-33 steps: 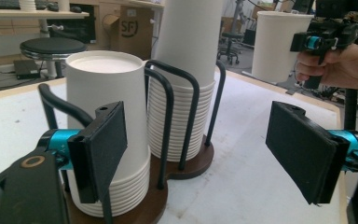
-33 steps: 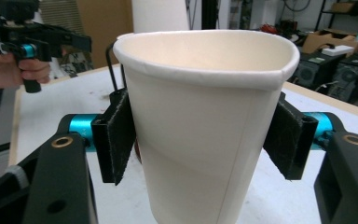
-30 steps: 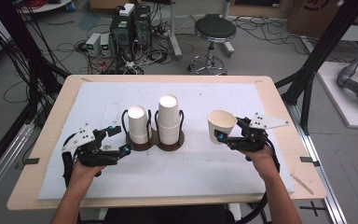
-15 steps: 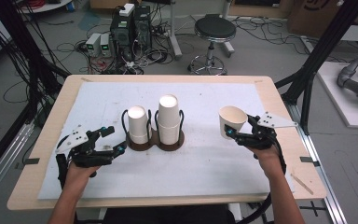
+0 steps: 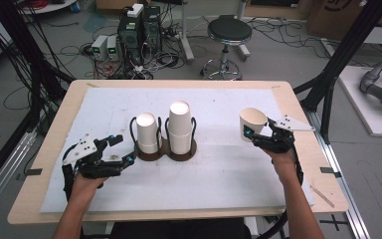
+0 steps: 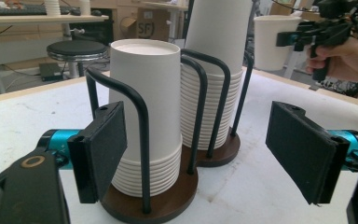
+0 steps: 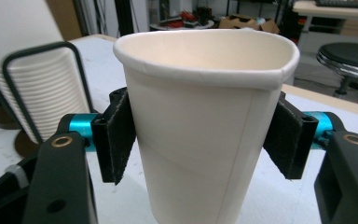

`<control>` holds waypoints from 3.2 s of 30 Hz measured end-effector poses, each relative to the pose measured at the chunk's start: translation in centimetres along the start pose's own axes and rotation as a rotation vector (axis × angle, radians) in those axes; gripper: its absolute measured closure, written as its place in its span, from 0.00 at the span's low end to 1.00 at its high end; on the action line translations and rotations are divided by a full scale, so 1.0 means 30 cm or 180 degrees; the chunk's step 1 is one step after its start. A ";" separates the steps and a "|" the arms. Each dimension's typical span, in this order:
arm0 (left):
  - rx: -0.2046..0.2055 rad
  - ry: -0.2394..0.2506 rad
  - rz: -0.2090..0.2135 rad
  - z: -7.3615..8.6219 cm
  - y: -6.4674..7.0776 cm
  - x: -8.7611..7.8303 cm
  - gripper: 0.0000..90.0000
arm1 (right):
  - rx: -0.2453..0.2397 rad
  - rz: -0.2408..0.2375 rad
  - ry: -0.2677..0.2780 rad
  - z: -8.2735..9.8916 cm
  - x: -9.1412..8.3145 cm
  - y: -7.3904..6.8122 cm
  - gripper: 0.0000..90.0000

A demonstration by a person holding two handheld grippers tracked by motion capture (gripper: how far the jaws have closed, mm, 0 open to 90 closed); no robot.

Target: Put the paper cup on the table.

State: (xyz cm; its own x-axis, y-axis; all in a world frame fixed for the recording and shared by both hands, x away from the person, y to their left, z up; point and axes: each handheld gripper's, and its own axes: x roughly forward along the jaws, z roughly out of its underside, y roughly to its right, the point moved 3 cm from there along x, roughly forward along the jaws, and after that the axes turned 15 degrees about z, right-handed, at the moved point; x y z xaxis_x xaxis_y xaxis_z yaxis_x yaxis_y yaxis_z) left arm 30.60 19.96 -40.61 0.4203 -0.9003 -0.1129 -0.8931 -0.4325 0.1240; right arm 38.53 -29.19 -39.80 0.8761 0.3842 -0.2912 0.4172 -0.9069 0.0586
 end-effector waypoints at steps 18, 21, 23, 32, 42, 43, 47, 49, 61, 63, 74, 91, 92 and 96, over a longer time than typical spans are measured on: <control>-0.0015 -0.0047 -0.0012 0.013 -0.001 0.007 0.23 | 0.0058 0.0263 -0.0398 0.064 0.111 0.043 0.37; -0.0029 -0.0058 -0.0011 0.017 -0.003 0.008 0.23 | 0.0048 0.0274 -0.0482 0.073 0.120 0.043 0.36; -0.0038 -0.0058 -0.0021 0.019 -0.005 0.008 0.23 | 0.0040 0.0268 -0.0523 0.081 0.124 0.044 0.36; -0.0057 -0.0061 -0.0024 0.020 -0.006 0.007 0.23 | 0.0070 0.0219 -0.0680 0.130 0.122 0.046 0.35; -0.0074 -0.0075 -0.0027 0.024 -0.006 0.006 0.23 | 0.0021 0.0216 -0.0741 0.136 0.099 0.044 0.30; -0.0072 -0.0076 -0.0025 0.023 -0.005 0.005 0.23 | 0.0024 0.0204 -0.0745 0.136 0.098 0.043 0.30; -0.0081 -0.0069 -0.0034 0.024 -0.007 0.004 0.23 | 0.0001 0.0186 -0.0726 0.144 0.091 0.040 0.28; -0.0078 -0.0073 -0.0027 0.024 -0.008 0.004 0.23 | -0.0003 0.0200 -0.0762 0.157 0.086 0.045 0.23; -0.0084 -0.0060 -0.0031 0.022 -0.010 0.004 0.23 | 0.0035 0.0171 -0.0715 0.171 0.007 0.075 0.23; -0.0087 -0.0055 -0.0029 0.021 -0.010 0.004 0.23 | 0.0048 0.0152 -0.0689 0.172 -0.013 0.077 0.23; -0.0157 -0.0028 -0.0060 0.025 -0.020 0.000 0.23 | 0.0029 0.0103 -0.0605 0.175 -0.110 0.078 0.23; -0.0167 -0.0004 -0.0045 0.016 -0.018 0.014 0.23 | -0.0084 -0.0090 -0.0151 0.085 -0.209 -0.022 0.23; -0.0161 -0.0005 -0.0051 0.015 -0.020 0.012 0.23 | -0.0085 -0.0103 -0.0132 0.083 -0.208 -0.025 0.23; -0.0169 0.0001 -0.0059 0.016 -0.019 0.009 0.23 | -0.0091 -0.0152 -0.0123 0.080 -0.206 -0.039 0.23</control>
State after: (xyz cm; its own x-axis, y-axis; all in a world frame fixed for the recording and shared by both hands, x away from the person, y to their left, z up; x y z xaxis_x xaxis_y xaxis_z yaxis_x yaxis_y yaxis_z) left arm 31.16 19.97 -41.18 0.4367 -0.8922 -0.1155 -0.8754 -0.4510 0.1740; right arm 32.05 -30.91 -40.37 0.8452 0.4195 -0.3310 0.4656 -0.8822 0.0709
